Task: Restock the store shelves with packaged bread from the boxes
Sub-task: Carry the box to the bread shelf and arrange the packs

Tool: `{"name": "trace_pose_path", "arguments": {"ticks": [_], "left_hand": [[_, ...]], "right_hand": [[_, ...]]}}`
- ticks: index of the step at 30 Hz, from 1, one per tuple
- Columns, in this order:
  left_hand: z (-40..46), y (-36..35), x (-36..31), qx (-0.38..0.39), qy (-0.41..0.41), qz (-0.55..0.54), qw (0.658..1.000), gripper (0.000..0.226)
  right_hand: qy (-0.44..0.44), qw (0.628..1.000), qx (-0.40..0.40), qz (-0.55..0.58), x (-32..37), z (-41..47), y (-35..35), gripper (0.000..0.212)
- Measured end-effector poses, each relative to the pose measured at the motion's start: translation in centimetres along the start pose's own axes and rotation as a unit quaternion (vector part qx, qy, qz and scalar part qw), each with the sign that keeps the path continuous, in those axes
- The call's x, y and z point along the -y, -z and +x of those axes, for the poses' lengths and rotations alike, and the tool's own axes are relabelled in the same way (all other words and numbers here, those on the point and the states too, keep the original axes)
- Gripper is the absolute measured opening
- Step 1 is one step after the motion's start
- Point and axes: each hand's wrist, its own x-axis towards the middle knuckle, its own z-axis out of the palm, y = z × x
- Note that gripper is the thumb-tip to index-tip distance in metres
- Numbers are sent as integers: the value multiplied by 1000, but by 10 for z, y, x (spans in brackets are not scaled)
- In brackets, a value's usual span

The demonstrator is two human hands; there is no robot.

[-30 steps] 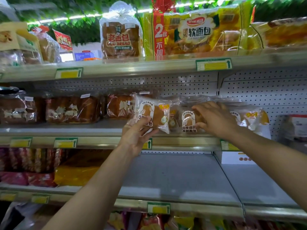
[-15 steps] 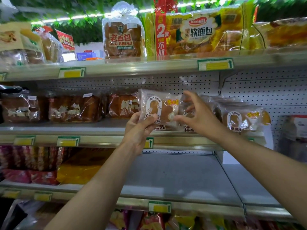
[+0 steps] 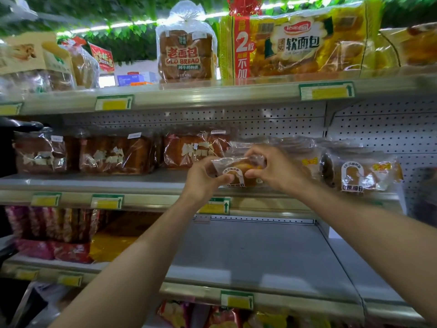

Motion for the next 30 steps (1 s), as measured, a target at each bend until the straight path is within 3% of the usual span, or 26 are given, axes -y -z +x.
{"name": "trace_pose_path", "arguments": {"ticks": [3,6,10,13,15,17,20,23,30], "left_hand": [[4,-4,7,3,0,-24,1000,27],[11,-6,9,-1,10,-18,1000,30],[19,-12,10,-31,24,4,999,70],[19,-18,17,-59,-134,169,975,81],[20,-20,23,-38,-277,322,905,69],[21,-25,23,6,-302,387,871,70],[27,-33,23,27,-227,353,907,75],[29,-42,20,45,-201,285,936,75],[30,-57,18,46,-214,258,941,72]], "right_hand": [[-13,1000,11,-19,-4,5,-6,33],[3,989,17,-147,-8,9,-2,37],[31,957,-30,-287,-17,11,1,59],[31,947,-66,-314,-31,0,1,72],[36,935,-84,-343,-44,-13,4,75],[31,915,-79,-395,-58,-23,6,77],[-15,895,-49,-442,-73,-30,10,79],[-47,901,-37,-430,-83,-30,14,83],[-23,918,-29,-394,-97,-26,24,88]]}}
